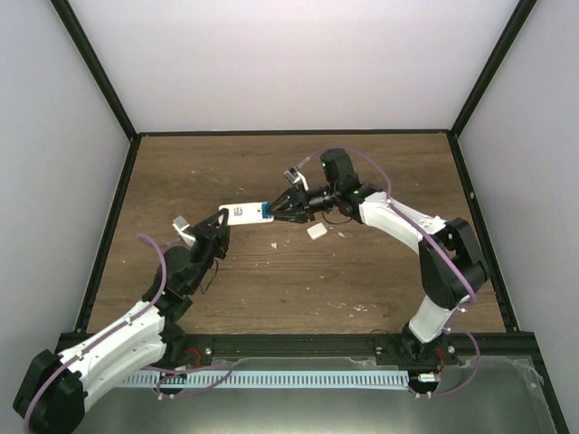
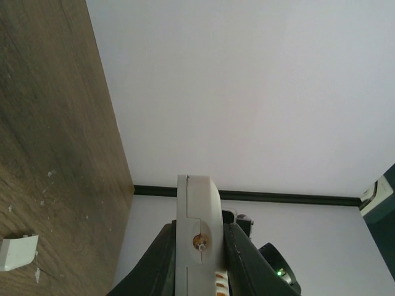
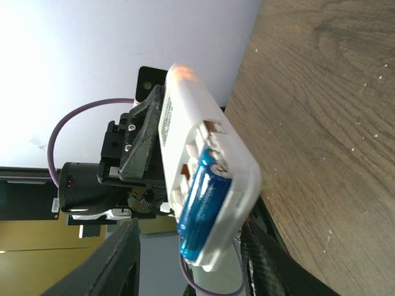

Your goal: Load the batteries into the remote control

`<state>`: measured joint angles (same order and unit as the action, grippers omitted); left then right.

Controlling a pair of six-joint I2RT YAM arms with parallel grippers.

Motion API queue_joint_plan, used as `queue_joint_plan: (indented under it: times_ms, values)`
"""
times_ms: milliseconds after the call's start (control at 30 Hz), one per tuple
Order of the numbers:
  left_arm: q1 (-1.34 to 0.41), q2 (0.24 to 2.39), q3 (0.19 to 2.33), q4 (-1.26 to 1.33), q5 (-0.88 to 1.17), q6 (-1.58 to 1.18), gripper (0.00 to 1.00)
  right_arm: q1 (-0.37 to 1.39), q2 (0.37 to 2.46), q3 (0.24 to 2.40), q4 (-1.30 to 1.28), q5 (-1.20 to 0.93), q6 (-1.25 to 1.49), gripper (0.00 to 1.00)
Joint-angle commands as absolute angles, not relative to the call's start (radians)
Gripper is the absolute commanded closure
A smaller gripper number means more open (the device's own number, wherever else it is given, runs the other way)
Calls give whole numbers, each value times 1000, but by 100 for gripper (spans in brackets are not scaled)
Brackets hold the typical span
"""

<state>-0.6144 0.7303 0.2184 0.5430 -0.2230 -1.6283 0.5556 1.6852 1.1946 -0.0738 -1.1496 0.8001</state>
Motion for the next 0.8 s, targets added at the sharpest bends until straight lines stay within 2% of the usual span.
queue_joint_plan:
  times_ms: [0, 300, 767]
  values:
    - [-616, 737, 219, 593, -208, -1597, 100, 553, 1672, 1197, -16, -1184, 844, 63]
    - [-616, 760, 226, 616, -197, -1586, 100, 553, 1702, 1208, -17, -1180, 848, 67]
    - [-616, 813, 234, 659, -166, -1582, 100, 552, 1716, 1200, 19, -1177, 863, 86]
